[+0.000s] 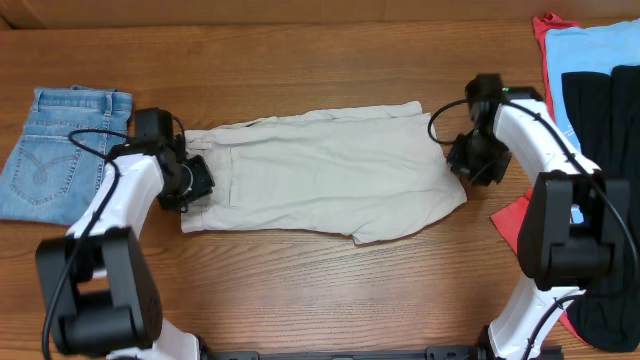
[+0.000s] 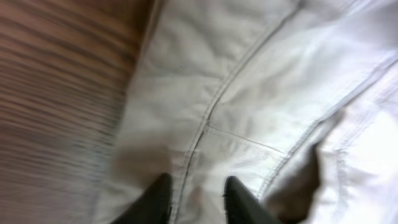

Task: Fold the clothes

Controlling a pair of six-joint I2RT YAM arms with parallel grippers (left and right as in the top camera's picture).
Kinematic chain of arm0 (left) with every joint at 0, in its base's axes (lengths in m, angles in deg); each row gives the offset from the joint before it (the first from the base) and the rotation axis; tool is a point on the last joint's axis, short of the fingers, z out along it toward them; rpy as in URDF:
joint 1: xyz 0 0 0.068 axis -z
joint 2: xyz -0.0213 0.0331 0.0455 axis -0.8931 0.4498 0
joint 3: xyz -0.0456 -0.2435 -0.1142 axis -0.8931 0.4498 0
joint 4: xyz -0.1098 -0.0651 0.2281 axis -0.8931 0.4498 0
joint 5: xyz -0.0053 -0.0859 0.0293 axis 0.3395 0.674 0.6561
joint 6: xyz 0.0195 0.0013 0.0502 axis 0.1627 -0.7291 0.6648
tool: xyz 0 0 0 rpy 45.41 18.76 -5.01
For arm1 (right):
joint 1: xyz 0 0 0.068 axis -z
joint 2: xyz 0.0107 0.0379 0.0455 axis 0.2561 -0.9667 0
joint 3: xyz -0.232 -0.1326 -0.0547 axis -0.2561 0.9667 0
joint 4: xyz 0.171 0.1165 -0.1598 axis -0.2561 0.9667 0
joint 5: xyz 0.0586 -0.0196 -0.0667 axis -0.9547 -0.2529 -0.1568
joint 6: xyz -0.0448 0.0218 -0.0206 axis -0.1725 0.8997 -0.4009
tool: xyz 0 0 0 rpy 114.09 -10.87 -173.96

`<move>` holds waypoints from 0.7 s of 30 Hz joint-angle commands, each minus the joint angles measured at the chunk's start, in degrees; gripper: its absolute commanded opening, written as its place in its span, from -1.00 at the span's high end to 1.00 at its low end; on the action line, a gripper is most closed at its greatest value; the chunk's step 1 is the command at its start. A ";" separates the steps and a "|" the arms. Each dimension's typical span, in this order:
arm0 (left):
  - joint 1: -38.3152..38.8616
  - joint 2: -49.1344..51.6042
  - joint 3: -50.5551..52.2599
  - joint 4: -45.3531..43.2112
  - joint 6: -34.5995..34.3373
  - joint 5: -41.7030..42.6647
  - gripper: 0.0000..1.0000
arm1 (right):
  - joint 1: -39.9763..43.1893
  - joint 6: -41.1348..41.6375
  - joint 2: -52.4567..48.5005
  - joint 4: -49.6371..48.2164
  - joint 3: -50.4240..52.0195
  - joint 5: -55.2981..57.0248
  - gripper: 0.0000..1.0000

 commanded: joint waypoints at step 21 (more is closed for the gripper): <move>-2.82 -0.44 -1.77 -0.61 6.32 -1.99 -0.64 | -13.27 -16.22 7.10 -1.40 -10.58 -17.62 0.27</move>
